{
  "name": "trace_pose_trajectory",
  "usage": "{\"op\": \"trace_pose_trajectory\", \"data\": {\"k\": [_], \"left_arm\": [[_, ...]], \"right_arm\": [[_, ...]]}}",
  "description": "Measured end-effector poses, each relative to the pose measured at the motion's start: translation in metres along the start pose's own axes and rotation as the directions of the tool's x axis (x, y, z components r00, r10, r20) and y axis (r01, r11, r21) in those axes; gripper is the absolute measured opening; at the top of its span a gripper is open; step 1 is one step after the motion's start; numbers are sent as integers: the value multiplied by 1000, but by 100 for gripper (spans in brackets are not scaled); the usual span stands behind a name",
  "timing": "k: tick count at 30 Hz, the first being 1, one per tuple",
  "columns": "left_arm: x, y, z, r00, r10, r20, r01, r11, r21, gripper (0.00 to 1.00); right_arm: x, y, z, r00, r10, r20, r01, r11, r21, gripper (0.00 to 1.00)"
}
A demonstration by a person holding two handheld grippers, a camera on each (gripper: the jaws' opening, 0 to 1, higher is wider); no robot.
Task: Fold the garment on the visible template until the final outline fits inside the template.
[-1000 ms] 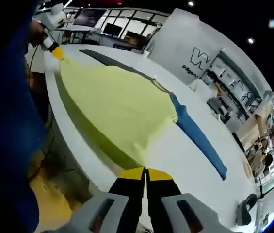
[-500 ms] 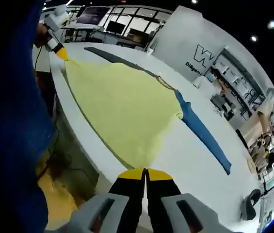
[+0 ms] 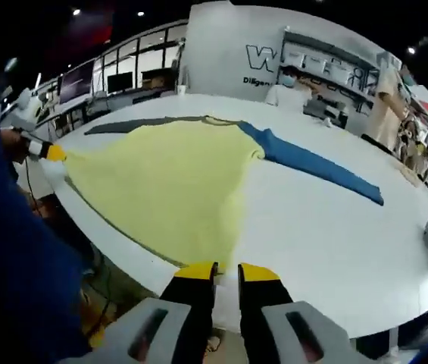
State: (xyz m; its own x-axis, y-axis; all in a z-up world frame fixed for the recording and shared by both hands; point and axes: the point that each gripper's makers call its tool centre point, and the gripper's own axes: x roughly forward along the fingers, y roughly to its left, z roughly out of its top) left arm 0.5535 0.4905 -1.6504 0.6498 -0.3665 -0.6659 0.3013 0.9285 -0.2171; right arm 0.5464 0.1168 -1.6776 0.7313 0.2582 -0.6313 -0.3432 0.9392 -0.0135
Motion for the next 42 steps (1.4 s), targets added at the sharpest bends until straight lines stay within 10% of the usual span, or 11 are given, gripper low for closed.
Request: {"op": "trace_pose_trajectory", "data": {"k": [12,18,37,42], "left_arm": [[-1,0,1,1000,3,-1,-3,1000,7,4],[-4,-1,5,1000,5,9,-5,1000,21,4],[-6,2,3,1000,9,13,-9,1000,7,4],[-5,4,-1,1000,8,7,-8,1000,4,4]], "right_arm": [[5,6,6,1000,17,-25,-14,995,94,0],[-14,6,37,998,-4,70,-3,995,102,0],[-43,25,96,970,12,244,17,993,-118,0],[-34,17,73,981,-18,195,10,999,41,0]]}}
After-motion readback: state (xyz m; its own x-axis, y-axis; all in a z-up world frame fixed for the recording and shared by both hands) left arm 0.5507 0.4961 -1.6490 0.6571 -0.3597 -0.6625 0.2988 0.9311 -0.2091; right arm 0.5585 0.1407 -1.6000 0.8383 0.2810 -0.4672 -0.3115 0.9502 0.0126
